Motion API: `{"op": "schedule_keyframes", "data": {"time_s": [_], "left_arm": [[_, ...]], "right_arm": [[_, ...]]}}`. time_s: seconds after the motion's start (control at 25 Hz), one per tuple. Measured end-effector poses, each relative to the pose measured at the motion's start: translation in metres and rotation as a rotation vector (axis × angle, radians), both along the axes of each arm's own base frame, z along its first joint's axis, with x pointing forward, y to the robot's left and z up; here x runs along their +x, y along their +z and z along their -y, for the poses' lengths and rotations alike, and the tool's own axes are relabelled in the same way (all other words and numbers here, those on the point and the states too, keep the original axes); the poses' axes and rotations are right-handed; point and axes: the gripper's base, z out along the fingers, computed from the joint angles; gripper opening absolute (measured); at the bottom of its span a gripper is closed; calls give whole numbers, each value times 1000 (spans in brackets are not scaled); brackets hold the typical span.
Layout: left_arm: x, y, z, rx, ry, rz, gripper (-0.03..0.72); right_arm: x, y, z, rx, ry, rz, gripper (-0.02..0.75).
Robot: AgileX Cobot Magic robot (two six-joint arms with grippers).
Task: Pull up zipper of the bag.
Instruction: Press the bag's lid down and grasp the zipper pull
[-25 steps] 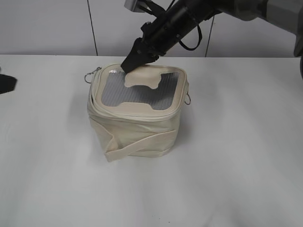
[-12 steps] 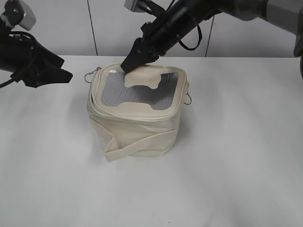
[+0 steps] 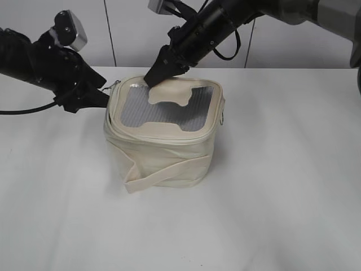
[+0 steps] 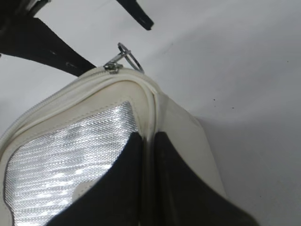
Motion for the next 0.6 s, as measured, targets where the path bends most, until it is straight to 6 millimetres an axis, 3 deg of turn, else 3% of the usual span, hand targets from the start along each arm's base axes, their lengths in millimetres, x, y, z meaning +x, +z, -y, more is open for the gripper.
{"op": "schedule_keyframes", "data": {"time_s": [0.2,0.4,0.48,0.6], "left_arm": [[5,1,8,47,33,60,450],[8,-5,13,62,38,63,373],[9,-11,15,74,37,56,293],[8,-18,19,102,7,52,73]], "right_arm": [[0,0,0,1,0,0,50],[0,0,0,0,0,0,50],[0,0,0,0,0,0,50],[0,0,0,0,-1,-1,50]]}}
